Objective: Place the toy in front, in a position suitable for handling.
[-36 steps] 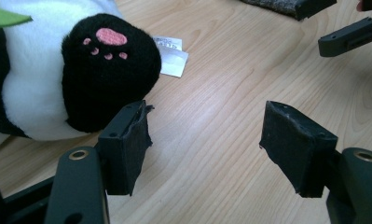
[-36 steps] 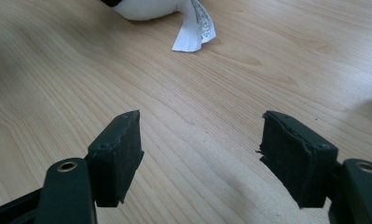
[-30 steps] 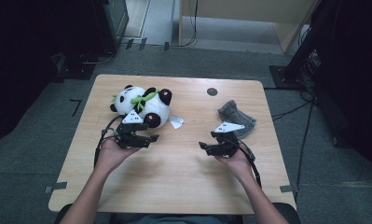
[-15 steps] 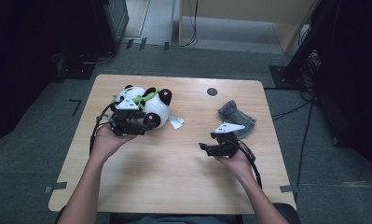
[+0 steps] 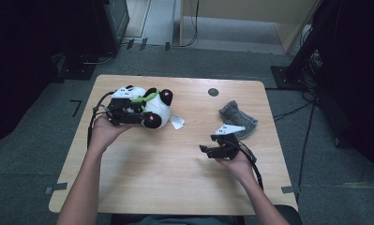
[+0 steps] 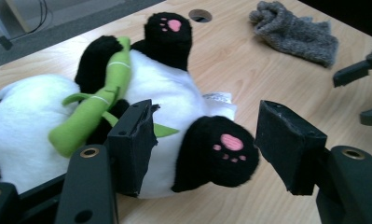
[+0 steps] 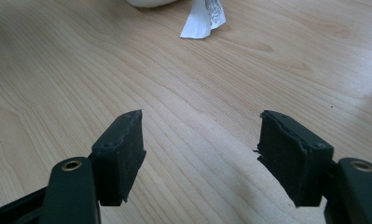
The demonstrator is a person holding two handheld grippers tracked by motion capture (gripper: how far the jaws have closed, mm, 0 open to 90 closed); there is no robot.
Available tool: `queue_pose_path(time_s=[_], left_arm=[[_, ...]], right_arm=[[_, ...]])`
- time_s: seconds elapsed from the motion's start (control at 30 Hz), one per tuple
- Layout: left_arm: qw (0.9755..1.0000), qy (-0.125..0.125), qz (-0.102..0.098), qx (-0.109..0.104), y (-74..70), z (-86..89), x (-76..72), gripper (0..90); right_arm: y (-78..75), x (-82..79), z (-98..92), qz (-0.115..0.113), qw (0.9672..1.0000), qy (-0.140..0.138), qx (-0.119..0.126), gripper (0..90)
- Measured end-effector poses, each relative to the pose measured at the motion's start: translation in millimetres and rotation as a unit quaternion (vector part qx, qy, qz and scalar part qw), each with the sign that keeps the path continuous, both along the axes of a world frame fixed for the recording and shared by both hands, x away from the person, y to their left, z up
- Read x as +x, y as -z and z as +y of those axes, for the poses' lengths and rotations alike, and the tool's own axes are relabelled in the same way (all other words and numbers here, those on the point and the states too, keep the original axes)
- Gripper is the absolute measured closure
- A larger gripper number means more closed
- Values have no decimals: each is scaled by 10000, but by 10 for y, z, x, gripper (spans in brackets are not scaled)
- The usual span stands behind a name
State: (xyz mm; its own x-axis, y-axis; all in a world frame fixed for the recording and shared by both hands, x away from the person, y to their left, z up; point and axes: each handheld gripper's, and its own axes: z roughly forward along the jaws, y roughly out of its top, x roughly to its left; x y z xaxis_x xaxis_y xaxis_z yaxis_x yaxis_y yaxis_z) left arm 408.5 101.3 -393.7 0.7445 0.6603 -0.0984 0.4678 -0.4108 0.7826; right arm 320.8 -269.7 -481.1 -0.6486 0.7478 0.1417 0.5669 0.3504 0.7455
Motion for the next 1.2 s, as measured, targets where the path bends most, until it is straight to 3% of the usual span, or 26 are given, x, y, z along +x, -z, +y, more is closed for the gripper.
queue_pose_path(time_s=[0.13, 0.27, 0.3, 0.4, 0.7, 0.87, 1.1, 1.2], left_arm=[[10000, -45, -43, -50, -11, 29, 105, 379], [9996, -220, -123, 93, -36, 52, 242, 405], [9994, -278, -191, -56, -29, 77, 273, 418], [9991, -362, -228, -69, -3, 106, 313, 423], [9991, -408, 76, -2, 8, 213, 479, 452], [9992, -388, 4, -41, 0, 251, 573, 418], [9993, -326, 166, 118, 154, 246, 617, 396], [9992, -338, 195, -7, 225, 256, 626, 405]], right_arm=[[6, -7, -21, 9, 10000, 15, 15, 317], [0, -27, -40, -30, 10000, 63, 7, 349], [-4, -32, -41, -41, 10000, 75, 21, 353], [-14, -40, -44, -102, 9999, 77, 22, 359], [-4, -53, -40, -75, 9999, 65, 18, 364], [-10, -49, -45, -81, 9999, 82, 40, 364], [-12, -46, -46, -107, 9999, 87, 38, 370], [-17, -50, -47, -113, 9999, 81, 37, 372]])
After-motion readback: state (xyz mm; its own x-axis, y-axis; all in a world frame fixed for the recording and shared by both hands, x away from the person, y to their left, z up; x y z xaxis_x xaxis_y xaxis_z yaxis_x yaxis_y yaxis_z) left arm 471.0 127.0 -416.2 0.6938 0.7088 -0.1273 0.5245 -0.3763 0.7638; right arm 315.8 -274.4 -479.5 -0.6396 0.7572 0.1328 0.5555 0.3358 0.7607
